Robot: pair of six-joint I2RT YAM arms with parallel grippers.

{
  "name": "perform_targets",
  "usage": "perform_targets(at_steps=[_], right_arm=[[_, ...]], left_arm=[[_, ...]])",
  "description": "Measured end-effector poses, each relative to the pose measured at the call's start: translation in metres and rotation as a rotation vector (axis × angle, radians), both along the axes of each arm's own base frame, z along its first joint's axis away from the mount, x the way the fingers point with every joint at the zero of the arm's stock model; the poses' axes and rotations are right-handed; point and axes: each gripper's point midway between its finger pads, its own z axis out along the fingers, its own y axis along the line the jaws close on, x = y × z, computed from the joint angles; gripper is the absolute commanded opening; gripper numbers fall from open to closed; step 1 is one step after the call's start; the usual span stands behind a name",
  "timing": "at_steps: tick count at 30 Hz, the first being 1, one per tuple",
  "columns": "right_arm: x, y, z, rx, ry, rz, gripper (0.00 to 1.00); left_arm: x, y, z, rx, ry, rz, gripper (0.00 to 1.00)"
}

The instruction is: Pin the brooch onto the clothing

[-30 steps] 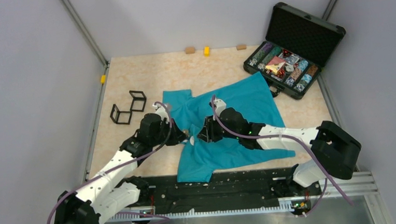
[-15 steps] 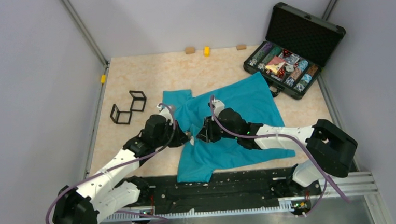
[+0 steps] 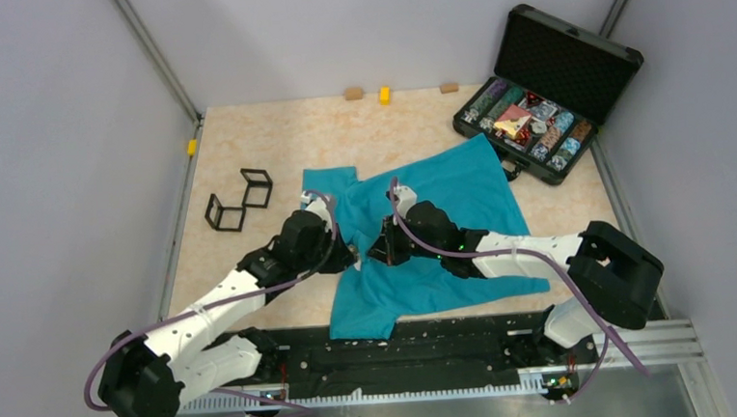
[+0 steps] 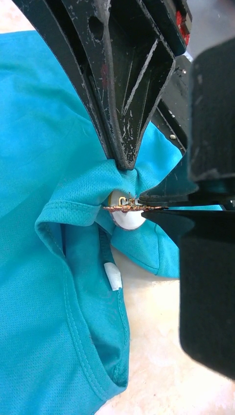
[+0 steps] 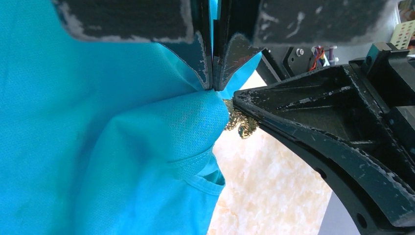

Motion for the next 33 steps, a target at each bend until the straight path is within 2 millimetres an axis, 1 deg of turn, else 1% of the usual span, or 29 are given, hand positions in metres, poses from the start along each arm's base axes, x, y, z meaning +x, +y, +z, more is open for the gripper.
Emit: perform_targets(at_steps=[11,17,28,33], right_arm=[[0.004,0.005,0.011,0.04,-0.031,-0.006,0.0],[0.005,0.003,0.012,0.049,-0.039,-0.011,0.0],[0.006,0.0,0.02,0.074,-0.066,-0.027,0.0],[0.006,0.001,0.024,0.084,-0.073,-0.025,0.0]], left_arm=[[0.0,-0.003,-0.004,0.125,-0.006,-0.01,0.0],[0.001,-0.005,-0.006,0.184,-0.017,-0.011,0.0],[0.003,-0.009,-0.008,0.254,-0.02,-0.015,0.0],[0.002,-0.009,-0.011,0.279,-0.007,-0.02,0.0]])
